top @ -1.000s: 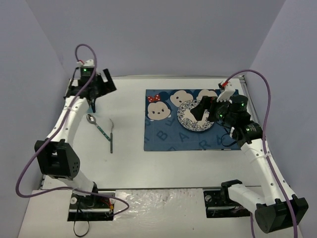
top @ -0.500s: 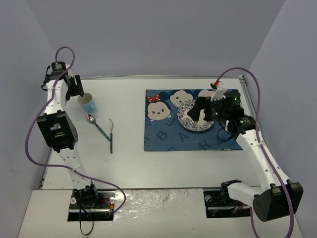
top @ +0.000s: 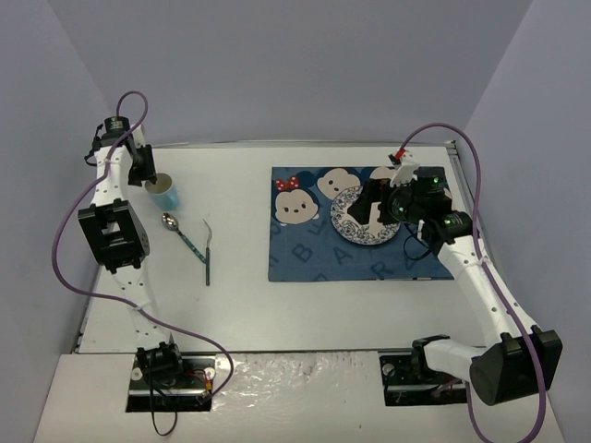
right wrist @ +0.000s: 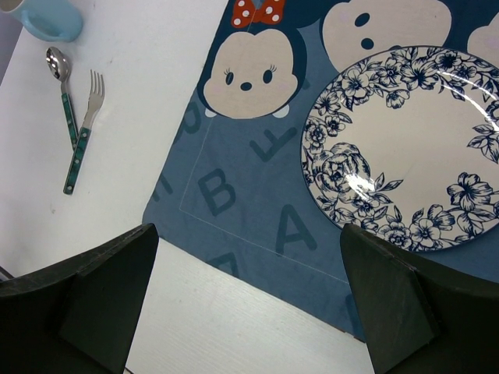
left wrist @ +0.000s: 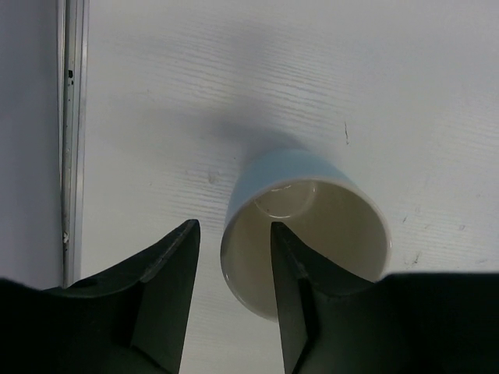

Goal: Set the dinner table for one person

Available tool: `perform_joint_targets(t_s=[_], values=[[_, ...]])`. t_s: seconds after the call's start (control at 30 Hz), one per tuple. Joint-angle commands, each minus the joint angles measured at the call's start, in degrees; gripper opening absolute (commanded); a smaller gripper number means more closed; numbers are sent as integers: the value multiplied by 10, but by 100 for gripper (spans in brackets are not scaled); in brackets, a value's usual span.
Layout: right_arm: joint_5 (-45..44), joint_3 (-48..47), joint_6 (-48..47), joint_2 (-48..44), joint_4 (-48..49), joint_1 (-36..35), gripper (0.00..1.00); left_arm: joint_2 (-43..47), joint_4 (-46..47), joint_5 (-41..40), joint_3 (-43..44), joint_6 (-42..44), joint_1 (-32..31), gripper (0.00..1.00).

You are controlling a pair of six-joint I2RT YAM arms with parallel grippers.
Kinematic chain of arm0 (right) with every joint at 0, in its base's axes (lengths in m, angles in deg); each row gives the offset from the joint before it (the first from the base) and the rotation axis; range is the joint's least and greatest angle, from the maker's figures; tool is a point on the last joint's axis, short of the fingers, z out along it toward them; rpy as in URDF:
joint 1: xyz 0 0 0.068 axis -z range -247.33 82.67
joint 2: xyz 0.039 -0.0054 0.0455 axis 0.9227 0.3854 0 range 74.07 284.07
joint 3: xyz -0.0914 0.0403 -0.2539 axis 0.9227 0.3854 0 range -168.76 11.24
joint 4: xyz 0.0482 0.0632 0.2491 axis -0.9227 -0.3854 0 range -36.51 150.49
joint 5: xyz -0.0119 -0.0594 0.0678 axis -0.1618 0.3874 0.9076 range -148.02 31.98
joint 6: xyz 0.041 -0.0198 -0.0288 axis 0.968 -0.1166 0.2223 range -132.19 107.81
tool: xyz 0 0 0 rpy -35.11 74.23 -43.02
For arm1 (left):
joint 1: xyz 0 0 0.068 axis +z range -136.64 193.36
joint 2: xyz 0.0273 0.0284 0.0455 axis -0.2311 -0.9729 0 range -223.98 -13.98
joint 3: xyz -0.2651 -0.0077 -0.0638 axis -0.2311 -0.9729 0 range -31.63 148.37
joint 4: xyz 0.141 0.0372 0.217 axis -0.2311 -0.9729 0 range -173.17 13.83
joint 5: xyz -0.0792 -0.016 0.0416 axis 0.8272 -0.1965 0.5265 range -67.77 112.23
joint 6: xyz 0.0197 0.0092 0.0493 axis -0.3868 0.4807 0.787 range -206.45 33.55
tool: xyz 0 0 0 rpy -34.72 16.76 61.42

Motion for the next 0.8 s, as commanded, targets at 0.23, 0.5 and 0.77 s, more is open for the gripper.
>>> perform_joint_targets(t_s=[0.23, 0.5, 0.77], values=[[7, -24, -2, 7, 26, -13, 100, -10, 4, 20, 54, 2, -3, 33], [-18, -25, -9, 13, 26, -38, 100, 10, 15, 55, 37, -20, -4, 2], [-30, -71, -50, 41, 26, -79, 100, 95, 12, 64, 24, -54, -30, 0]])
